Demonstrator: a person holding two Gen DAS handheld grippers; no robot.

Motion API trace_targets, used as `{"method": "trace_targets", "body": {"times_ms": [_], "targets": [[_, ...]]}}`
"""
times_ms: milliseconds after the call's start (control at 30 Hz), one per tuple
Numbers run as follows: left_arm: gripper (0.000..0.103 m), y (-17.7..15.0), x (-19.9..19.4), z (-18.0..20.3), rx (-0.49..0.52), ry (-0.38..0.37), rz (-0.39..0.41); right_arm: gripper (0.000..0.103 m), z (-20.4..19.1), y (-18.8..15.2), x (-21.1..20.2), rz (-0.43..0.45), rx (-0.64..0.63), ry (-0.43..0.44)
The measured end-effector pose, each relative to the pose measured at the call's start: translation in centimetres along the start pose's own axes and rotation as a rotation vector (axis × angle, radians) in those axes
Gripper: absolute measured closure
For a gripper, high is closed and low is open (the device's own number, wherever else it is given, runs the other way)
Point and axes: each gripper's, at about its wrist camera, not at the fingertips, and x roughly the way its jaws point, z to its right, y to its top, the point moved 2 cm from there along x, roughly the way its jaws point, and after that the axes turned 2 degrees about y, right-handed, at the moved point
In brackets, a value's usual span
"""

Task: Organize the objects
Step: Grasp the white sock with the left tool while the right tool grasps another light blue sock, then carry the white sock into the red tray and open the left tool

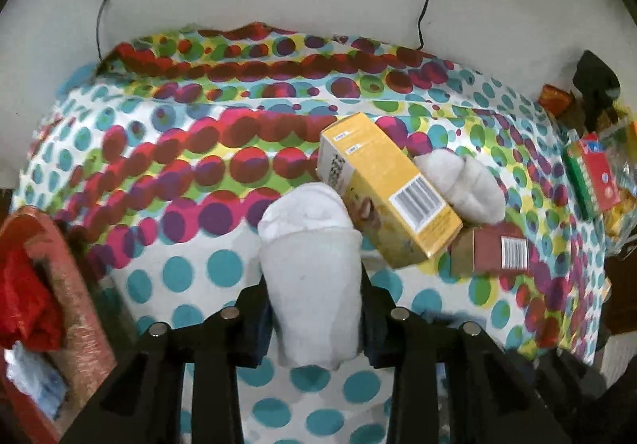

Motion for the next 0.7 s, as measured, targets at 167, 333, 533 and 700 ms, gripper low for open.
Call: {"method": "trace_targets", "body": {"times_ms": [167, 333, 533, 700], "targets": [[0.068, -0.9, -2.5, -0.8, -0.007, 0.027, 0.032, 0.075, 0.0, -0.1, 0.2, 0.053, -0.03, -0.006], [0.068, -1.6, -5.1, -1.0, 0.009, 0.063, 0.075, 0.075, 0.1, 0.0, 0.4, 0.061, -0.034, -0.014], [0.068, -2.9, -7.6, -1.5, -0.004, 0.072, 0.096, 0.075, 0.1, 0.0, 0.4, 0.055, -0.024, -0.007], [0.068, -4.2, -8.5, -1.7, -0.009, 0.079, 0.089, 0.075, 0.1, 0.1, 0.3, 0.055, -0.032, -0.018]]}}
